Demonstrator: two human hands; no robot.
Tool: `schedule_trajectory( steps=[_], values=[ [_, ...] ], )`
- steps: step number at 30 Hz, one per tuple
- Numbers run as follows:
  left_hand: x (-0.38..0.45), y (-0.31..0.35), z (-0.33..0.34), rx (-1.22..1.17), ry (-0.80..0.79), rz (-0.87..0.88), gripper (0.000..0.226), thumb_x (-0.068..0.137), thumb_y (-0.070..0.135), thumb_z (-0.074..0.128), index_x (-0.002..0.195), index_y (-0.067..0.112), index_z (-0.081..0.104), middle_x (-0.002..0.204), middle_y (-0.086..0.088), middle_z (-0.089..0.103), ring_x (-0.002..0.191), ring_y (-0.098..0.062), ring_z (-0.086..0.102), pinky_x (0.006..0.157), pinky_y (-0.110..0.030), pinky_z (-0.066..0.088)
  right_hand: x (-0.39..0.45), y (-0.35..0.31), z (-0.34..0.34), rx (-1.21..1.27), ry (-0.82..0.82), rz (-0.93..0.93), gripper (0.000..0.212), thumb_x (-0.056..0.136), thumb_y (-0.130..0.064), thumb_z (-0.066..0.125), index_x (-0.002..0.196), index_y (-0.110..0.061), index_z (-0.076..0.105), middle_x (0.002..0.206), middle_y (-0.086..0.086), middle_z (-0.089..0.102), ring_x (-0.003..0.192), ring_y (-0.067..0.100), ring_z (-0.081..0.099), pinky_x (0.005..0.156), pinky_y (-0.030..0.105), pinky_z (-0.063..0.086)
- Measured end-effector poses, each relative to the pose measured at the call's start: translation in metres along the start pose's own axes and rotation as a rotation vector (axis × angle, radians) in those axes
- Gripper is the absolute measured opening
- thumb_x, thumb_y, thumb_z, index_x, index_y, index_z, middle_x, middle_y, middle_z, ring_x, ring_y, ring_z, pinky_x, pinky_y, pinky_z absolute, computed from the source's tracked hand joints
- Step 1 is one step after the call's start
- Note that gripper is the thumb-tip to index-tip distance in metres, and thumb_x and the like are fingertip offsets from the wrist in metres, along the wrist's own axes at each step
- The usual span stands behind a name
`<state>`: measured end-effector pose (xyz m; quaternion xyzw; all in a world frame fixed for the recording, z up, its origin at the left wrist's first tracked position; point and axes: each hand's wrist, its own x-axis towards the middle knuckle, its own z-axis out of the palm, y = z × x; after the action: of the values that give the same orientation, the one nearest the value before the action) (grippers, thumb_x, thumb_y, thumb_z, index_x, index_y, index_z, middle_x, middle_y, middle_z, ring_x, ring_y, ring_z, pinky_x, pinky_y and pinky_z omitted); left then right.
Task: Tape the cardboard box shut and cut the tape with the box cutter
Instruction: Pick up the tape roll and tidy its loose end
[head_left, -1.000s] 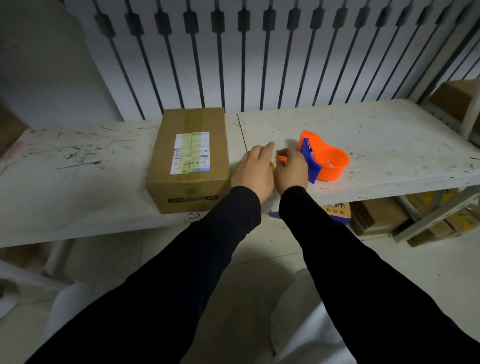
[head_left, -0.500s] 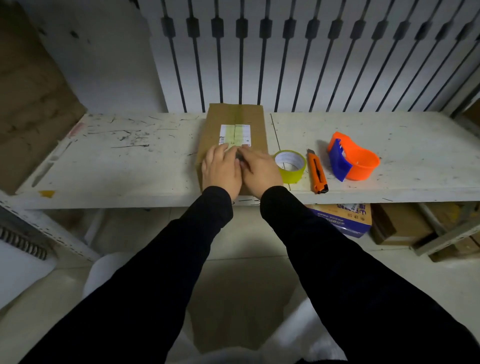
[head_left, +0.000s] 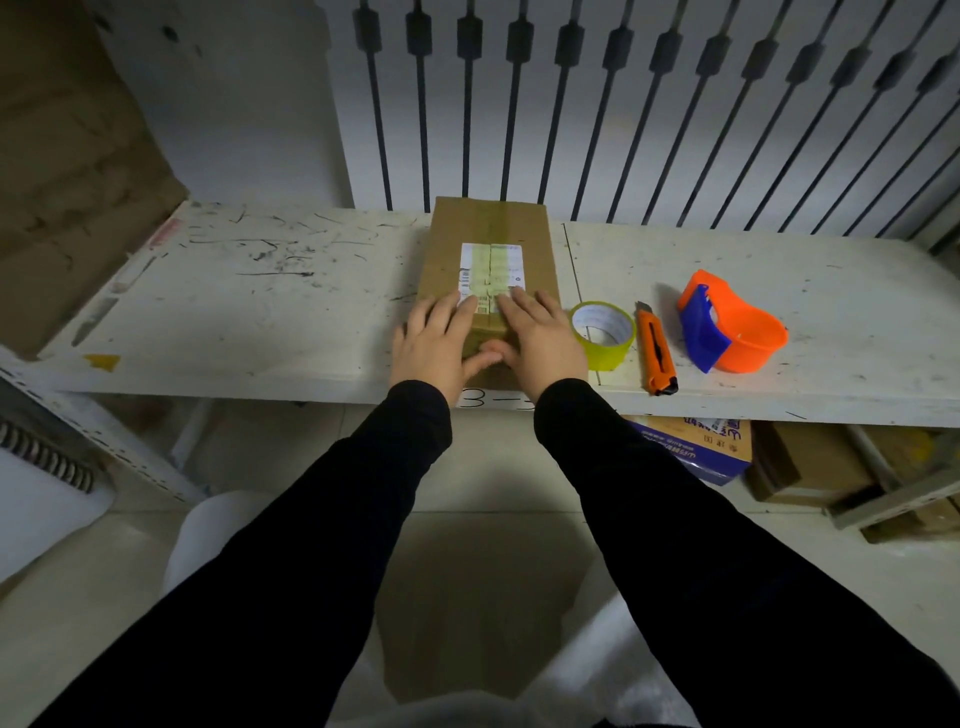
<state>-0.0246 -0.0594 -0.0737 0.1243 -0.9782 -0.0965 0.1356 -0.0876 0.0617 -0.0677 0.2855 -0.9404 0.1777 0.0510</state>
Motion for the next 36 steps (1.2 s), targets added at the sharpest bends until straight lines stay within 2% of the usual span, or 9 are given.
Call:
schedule_trajectory(
  steps=[5, 12, 17, 23, 25, 27, 30, 34, 36],
  values=[
    [0.003, -0.010, -0.001, 0.044, -0.038, 0.068, 0.085, 0.075, 0.052, 0.064, 0.146, 0.022, 0.029, 0.153, 0.000, 0.031, 0.137, -0.026, 0.027, 0.109, -0.039, 0.028, -0.001, 0.000, 0.001, -0.002, 0.017, 0.006, 0.066, 0.087, -0.037, 0.059, 0.145, -0.022, 0.031, 0.154, -0.001, 0.030, 0.144, 0.023, 0.018, 0.109, 0.038, 0.034],
    [0.001, -0.008, -0.003, 0.008, -0.001, 0.031, 0.080, 0.075, 0.057, 0.061, 0.144, 0.025, 0.035, 0.149, 0.002, 0.038, 0.132, -0.025, 0.032, 0.104, -0.036, 0.032, -0.003, 0.004, -0.004, -0.083, -0.068, -0.077, 0.078, 0.083, -0.010, 0.064, 0.147, -0.022, 0.022, 0.157, 0.001, 0.020, 0.144, 0.028, 0.014, 0.112, 0.038, 0.029],
    [0.003, -0.006, -0.002, -0.070, 0.039, -0.019, 0.060, 0.086, 0.050, 0.052, 0.141, 0.027, 0.041, 0.146, 0.002, 0.043, 0.129, -0.025, 0.034, 0.101, -0.035, 0.034, -0.001, 0.005, -0.011, 0.075, -0.114, -0.044, 0.064, 0.090, -0.035, 0.052, 0.147, -0.022, 0.025, 0.157, 0.000, 0.021, 0.145, 0.024, 0.011, 0.117, 0.035, 0.013],
    [0.004, -0.007, -0.004, -0.078, 0.004, -0.029, 0.062, 0.085, 0.040, 0.060, 0.142, 0.029, 0.038, 0.147, 0.001, 0.040, 0.132, -0.026, 0.030, 0.106, -0.037, 0.033, -0.001, -0.001, -0.006, 0.051, -0.064, 0.002, 0.060, 0.093, -0.043, 0.046, 0.146, -0.022, 0.028, 0.156, -0.001, 0.025, 0.145, 0.022, 0.013, 0.116, 0.034, 0.017],
    [0.003, -0.007, -0.005, -0.046, -0.025, -0.009, 0.066, 0.085, 0.034, 0.062, 0.145, 0.030, 0.032, 0.150, 0.000, 0.036, 0.134, -0.027, 0.028, 0.109, -0.038, 0.032, 0.000, -0.001, -0.008, 0.050, -0.077, -0.001, 0.061, 0.092, -0.036, 0.051, 0.146, -0.020, 0.027, 0.156, 0.000, 0.025, 0.145, 0.023, 0.013, 0.116, 0.034, 0.017],
    [0.001, -0.007, -0.006, -0.023, -0.029, -0.001, 0.070, 0.086, 0.027, 0.063, 0.147, 0.029, 0.028, 0.152, -0.001, 0.033, 0.136, -0.027, 0.026, 0.110, -0.038, 0.030, 0.000, -0.001, -0.010, 0.007, -0.096, -0.024, 0.066, 0.090, -0.018, 0.057, 0.147, -0.021, 0.024, 0.157, 0.001, 0.022, 0.145, 0.025, 0.012, 0.116, 0.035, 0.019],
    [-0.002, -0.006, -0.006, 0.005, -0.022, -0.001, 0.073, 0.086, 0.016, 0.063, 0.148, 0.027, 0.025, 0.154, -0.002, 0.028, 0.139, -0.026, 0.022, 0.110, -0.037, 0.029, -0.003, 0.001, -0.013, -0.088, -0.133, -0.080, 0.081, 0.084, 0.007, 0.052, 0.149, -0.023, 0.014, 0.159, 0.001, 0.012, 0.146, 0.027, 0.008, 0.115, 0.036, 0.023],
    [-0.002, 0.001, -0.010, 0.025, -0.025, -0.067, 0.071, 0.087, 0.009, 0.059, 0.147, 0.022, 0.024, 0.155, -0.005, 0.024, 0.142, -0.027, 0.019, 0.114, -0.039, 0.025, -0.001, 0.001, -0.021, 0.045, -0.244, -0.076, 0.087, 0.082, 0.001, 0.058, 0.149, -0.021, 0.008, 0.160, 0.006, -0.003, 0.147, 0.026, 0.001, 0.117, 0.033, 0.016],
    [-0.001, 0.007, -0.013, 0.066, -0.040, -0.099, 0.076, 0.086, 0.010, 0.060, 0.148, 0.023, 0.019, 0.156, -0.008, 0.021, 0.144, -0.029, 0.014, 0.118, -0.044, 0.013, -0.002, 0.000, -0.023, 0.161, -0.231, -0.040, 0.085, 0.083, -0.003, 0.058, 0.149, -0.018, 0.009, 0.160, 0.007, -0.005, 0.147, 0.025, 0.002, 0.117, 0.031, 0.014]
  ],
)
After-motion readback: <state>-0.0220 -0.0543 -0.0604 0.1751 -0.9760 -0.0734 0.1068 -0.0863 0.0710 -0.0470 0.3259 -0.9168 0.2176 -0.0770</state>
